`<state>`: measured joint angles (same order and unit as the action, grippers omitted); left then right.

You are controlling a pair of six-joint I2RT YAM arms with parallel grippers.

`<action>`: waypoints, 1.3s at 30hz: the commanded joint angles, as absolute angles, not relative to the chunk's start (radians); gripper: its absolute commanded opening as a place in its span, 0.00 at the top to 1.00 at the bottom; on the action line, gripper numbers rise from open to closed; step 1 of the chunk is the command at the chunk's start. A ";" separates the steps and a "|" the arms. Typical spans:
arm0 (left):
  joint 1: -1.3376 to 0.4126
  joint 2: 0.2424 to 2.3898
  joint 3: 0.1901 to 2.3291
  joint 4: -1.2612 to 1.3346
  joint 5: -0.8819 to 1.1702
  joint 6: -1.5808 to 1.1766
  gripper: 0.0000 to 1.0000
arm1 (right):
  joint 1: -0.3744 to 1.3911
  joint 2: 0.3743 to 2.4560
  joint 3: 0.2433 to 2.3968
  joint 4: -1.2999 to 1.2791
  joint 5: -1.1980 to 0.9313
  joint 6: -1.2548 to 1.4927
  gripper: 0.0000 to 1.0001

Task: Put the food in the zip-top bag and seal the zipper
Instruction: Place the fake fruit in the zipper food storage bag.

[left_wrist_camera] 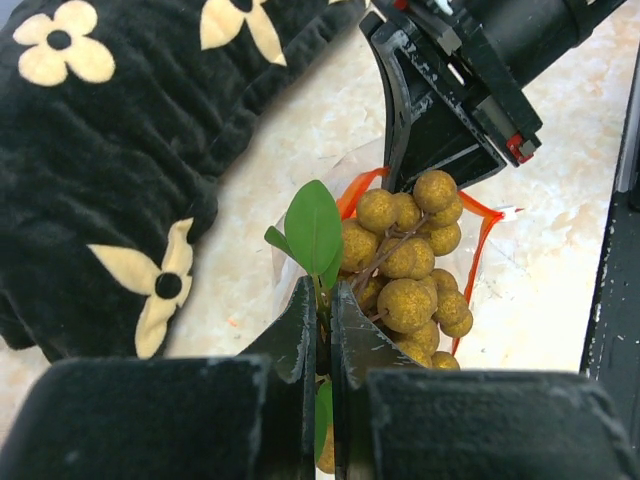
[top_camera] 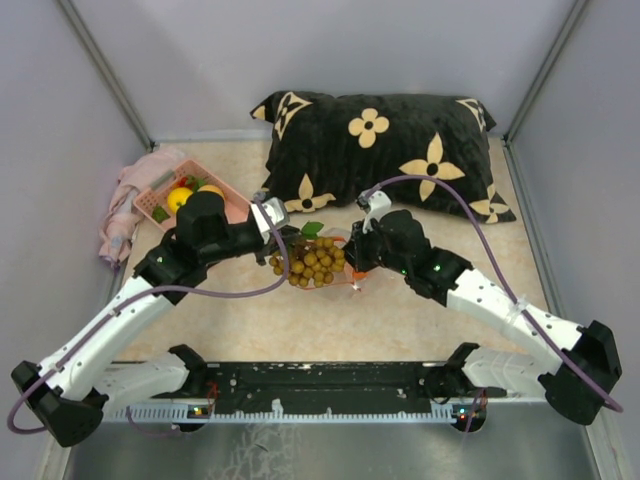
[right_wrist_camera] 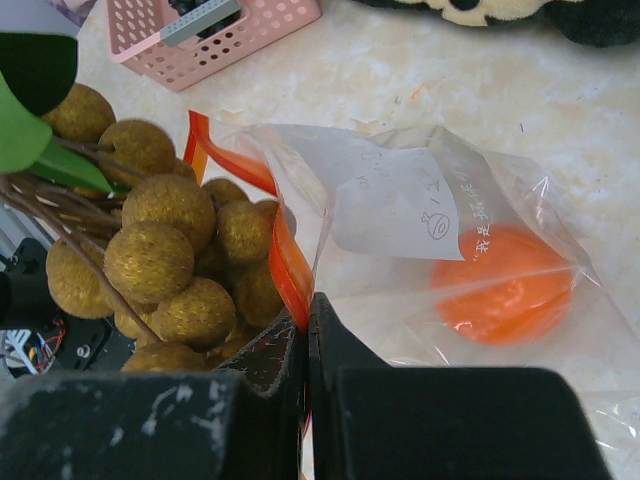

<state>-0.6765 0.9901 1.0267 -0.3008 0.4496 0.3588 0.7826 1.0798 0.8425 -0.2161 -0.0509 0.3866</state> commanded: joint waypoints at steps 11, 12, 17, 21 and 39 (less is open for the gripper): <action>-0.828 1.045 1.102 -0.420 0.326 0.462 1.00 | 0.779 1.058 0.932 -0.202 -0.019 0.402 1.00; -0.839 1.051 1.111 -0.426 0.311 0.465 1.00 | 0.780 1.057 0.932 -0.200 -0.023 0.402 1.00; -0.880 1.106 1.164 -0.492 0.209 0.477 1.00 | 0.779 1.064 0.945 -0.221 -0.022 0.402 1.00; -0.924 1.125 1.168 -0.492 0.175 0.478 1.00 | 0.779 1.063 0.956 -0.226 -0.034 0.403 1.00; -1.066 1.236 1.192 -0.397 0.056 0.499 1.00 | 0.780 1.114 0.942 -0.143 -0.180 0.476 1.00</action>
<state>-1.0557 1.2335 1.1759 -0.4648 0.1127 0.4755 0.7818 1.1206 0.8993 -0.2466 -0.1040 0.4408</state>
